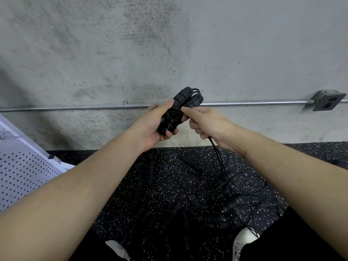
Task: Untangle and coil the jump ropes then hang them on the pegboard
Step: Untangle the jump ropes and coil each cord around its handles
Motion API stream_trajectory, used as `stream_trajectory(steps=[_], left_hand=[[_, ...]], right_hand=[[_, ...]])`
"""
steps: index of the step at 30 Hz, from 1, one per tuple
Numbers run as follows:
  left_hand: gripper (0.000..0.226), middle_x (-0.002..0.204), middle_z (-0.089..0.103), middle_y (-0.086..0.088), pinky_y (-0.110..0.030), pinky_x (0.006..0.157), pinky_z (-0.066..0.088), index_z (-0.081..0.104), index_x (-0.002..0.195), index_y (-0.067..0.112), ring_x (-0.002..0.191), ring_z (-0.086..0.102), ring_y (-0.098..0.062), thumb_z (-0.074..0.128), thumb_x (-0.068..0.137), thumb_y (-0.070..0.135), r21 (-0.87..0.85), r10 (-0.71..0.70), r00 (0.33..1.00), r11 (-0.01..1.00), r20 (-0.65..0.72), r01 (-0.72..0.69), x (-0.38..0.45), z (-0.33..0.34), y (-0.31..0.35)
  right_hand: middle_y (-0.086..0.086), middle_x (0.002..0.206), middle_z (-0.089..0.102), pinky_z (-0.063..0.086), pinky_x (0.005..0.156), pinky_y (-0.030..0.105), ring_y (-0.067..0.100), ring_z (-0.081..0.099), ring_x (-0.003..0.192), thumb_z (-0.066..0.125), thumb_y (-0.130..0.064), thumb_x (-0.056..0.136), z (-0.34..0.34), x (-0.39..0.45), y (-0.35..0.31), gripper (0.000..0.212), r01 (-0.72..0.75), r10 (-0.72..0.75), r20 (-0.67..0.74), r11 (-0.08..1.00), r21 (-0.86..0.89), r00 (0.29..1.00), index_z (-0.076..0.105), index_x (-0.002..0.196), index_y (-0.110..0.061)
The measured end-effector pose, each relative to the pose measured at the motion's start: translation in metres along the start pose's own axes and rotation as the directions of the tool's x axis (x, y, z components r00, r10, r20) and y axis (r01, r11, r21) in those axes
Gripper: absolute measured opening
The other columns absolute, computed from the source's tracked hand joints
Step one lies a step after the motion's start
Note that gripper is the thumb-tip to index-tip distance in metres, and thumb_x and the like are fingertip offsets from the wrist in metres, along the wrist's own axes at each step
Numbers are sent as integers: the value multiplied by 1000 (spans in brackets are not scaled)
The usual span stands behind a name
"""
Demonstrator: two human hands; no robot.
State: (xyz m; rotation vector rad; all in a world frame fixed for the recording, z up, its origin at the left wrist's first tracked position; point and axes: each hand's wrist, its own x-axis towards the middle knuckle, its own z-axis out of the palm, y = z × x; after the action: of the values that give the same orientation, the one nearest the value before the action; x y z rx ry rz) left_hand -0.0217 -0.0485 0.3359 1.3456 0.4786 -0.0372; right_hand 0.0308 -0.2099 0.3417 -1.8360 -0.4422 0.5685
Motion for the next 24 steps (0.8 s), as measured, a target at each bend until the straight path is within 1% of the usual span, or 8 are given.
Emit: stream_trajectory(steps=[2, 5, 7, 15, 18, 20, 22, 24], left_hand=[[58, 92, 74, -13, -21, 38, 39, 51, 136, 9, 56, 63, -26, 69, 94, 46, -14, -2, 1000, 1000, 1, 2, -1, -1, 1], [33, 74, 71, -7, -18, 36, 37, 65, 107, 12, 54, 60, -22, 64, 97, 44, -116, -51, 999, 992, 4, 51, -2, -8, 5], [30, 69, 68, -5, -16, 33, 35, 67, 98, 15, 52, 58, -20, 63, 97, 45, -194, -71, 997, 978, 39, 77, -4, -13, 9], [35, 75, 62, -1, -13, 29, 32, 70, 91, 21, 49, 54, -16, 61, 91, 55, -197, -57, 975, 975, 215, 100, -11, -18, 15], [41, 78, 61, -1, -13, 29, 32, 69, 97, 21, 49, 54, -15, 64, 81, 57, -174, -61, 960, 978, 272, 112, -12, -19, 15], [46, 79, 61, -1, -13, 29, 33, 66, 103, 19, 50, 54, -15, 65, 79, 58, -171, -63, 952, 978, 301, 119, -13, -21, 14], [50, 81, 62, -3, -14, 30, 34, 63, 109, 17, 50, 54, -15, 65, 79, 57, -156, -67, 939, 980, 337, 126, -14, -24, 14], [48, 84, 64, -6, -14, 31, 37, 65, 107, 16, 51, 56, -17, 68, 79, 55, -106, -74, 917, 986, 392, 125, -15, -27, 13]], right_hand=[[-11, 52, 36, 23, 46, 22, 7, 27, 46, 48, -47, 104, 0, -1, 2, 33, 31, -30, 4, 999, -15, 1000, 63, 91, -20], [-10, 53, 38, 26, 47, 23, 8, 30, 47, 43, -46, 106, -1, -3, 5, 38, 88, -82, 62, 993, -85, 995, 59, 85, -19], [-8, 54, 37, 27, 47, 23, 9, 30, 48, 42, -45, 106, -3, -4, 5, 39, 101, -93, 86, 990, -93, 992, 58, 82, -19], [-4, 53, 33, 25, 50, 24, 12, 26, 49, 55, -59, 93, -20, -3, 5, 55, 159, -141, 134, 978, -137, 981, 39, 55, -22], [-6, 55, 33, 29, 51, 20, 10, 27, 50, 54, -59, 85, -30, -4, 6, 45, 138, -97, 293, 983, -122, 951, 46, 58, -23], [-7, 58, 36, 32, 54, 20, 10, 30, 53, 56, -50, 87, -36, -4, 10, 33, 83, -55, 388, 995, -55, 920, 58, 74, -20], [-7, 58, 39, 36, 57, 22, 10, 33, 54, 59, -47, 85, -43, -3, 13, 32, 56, -26, 396, 996, -64, 918, 63, 84, -15], [-5, 56, 42, 41, 58, 20, 10, 36, 52, 65, -55, 79, -49, -2, 15, 38, 53, 20, 342, 978, -201, 939, 62, 76, -18]])
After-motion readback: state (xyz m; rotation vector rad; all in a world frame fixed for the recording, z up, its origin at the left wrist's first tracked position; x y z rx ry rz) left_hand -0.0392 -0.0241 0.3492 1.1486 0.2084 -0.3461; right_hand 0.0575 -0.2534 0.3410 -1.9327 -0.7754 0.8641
